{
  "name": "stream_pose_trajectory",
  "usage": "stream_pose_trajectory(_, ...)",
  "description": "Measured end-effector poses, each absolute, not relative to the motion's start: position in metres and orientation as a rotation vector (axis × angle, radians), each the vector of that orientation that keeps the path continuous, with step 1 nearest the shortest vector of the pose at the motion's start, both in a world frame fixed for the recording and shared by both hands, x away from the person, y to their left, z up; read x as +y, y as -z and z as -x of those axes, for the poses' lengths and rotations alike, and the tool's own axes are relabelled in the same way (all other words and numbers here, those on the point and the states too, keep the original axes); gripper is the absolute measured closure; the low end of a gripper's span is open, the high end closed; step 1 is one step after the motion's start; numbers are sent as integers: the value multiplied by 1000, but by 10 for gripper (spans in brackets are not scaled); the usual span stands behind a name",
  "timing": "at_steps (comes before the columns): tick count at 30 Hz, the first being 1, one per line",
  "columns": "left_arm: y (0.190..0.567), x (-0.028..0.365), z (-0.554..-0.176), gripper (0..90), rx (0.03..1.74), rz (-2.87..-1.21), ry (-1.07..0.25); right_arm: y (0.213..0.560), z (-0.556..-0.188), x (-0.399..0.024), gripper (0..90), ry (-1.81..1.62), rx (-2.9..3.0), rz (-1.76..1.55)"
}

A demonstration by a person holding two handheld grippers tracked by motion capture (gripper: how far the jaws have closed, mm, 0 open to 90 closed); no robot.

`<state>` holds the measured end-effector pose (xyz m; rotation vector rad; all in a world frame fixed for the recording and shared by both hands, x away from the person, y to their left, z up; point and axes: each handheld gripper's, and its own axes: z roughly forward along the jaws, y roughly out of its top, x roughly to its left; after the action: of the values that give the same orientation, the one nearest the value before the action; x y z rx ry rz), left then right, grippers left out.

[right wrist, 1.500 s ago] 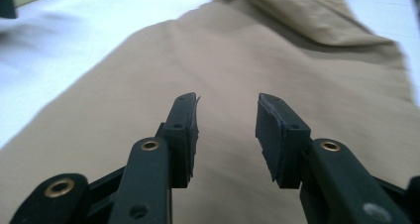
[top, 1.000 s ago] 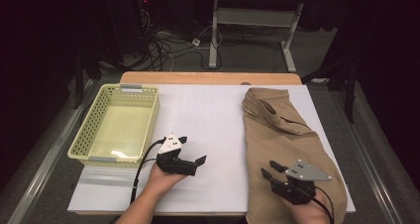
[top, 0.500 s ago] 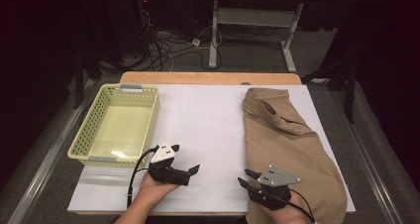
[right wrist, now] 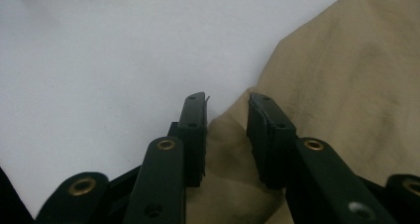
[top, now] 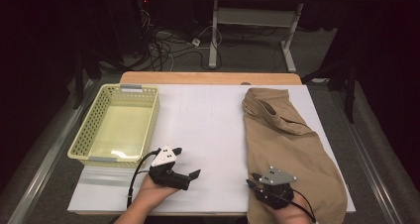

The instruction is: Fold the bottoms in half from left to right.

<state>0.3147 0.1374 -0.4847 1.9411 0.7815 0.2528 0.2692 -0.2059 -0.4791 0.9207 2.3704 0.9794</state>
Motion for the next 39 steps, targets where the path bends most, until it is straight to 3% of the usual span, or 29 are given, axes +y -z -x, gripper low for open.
stream_pose_trajectory(8,485,137,-314,0,773,-1943,-259,481,-267,-203,780,-961,2364,-910)
stream_pose_trajectory(11,485,137,-314,0,779,-1939,-261,483,-267,-197,897,-939,2360,-873)
stream_pose_trajectory(12,485,137,-313,0,779,-1940,-265,483,-266,-194,900,-918,2352,-848)
stream_pose_trajectory(16,485,137,-313,0,783,-1938,-269,479,-265,-193,900,-932,2356,-853)
stream_pose_trajectory(26,485,137,-314,0,784,-1939,-262,428,-245,-225,900,-1252,2176,-873)
stream_pose_trajectory(34,485,137,-314,0,784,-1942,-255,441,-252,-236,900,-1217,2235,-924)
stream_pose_trajectory(39,485,137,-315,0,780,-1947,-252,456,-248,-193,725,-1158,2378,-800)
